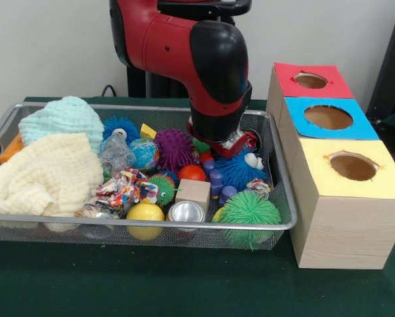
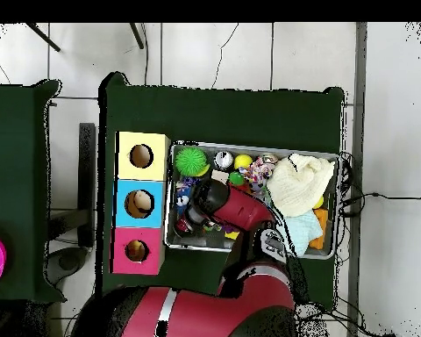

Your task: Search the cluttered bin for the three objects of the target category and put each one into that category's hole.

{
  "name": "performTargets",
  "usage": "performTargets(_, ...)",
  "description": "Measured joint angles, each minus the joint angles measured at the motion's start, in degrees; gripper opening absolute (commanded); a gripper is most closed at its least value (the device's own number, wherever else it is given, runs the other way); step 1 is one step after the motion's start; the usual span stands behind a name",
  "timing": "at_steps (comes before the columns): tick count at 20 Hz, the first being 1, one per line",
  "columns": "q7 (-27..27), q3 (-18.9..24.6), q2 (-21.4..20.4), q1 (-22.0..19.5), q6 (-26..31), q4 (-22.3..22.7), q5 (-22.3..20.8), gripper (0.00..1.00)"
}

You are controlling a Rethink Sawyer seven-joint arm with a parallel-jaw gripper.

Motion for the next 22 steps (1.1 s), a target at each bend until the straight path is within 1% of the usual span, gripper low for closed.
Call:
performTargets(5,0.0,0.01,-0.43,0.0,1.33,-0.76,0.04,0.0)
performTargets(7,0.0,0.02,-1.21,0.03,2.59,-0.79,0.06,0.0)
performTargets(10,0.0,0.02,-2.72,0.13,4.54,-0.82,0.2,0.0)
performTargets(14,0.0,0.15,-6.48,0.52,7.5,-1.46,1.5,0.0)
performTargets(16,0.0,0.14,-7.31,0.65,7.93,-1.64,1.76,0.0)
performTargets(18,0.0,0.14,-9.42,1.03,8.6,-2.26,2.49,0.0)
performTargets(20,0.0,0.12,-10.08,1.2,8.61,-2.69,2.78,0.0)
performTargets(22,0.0,0.11,-10.74,1.62,8.63,-4.46,3.28,0.0)
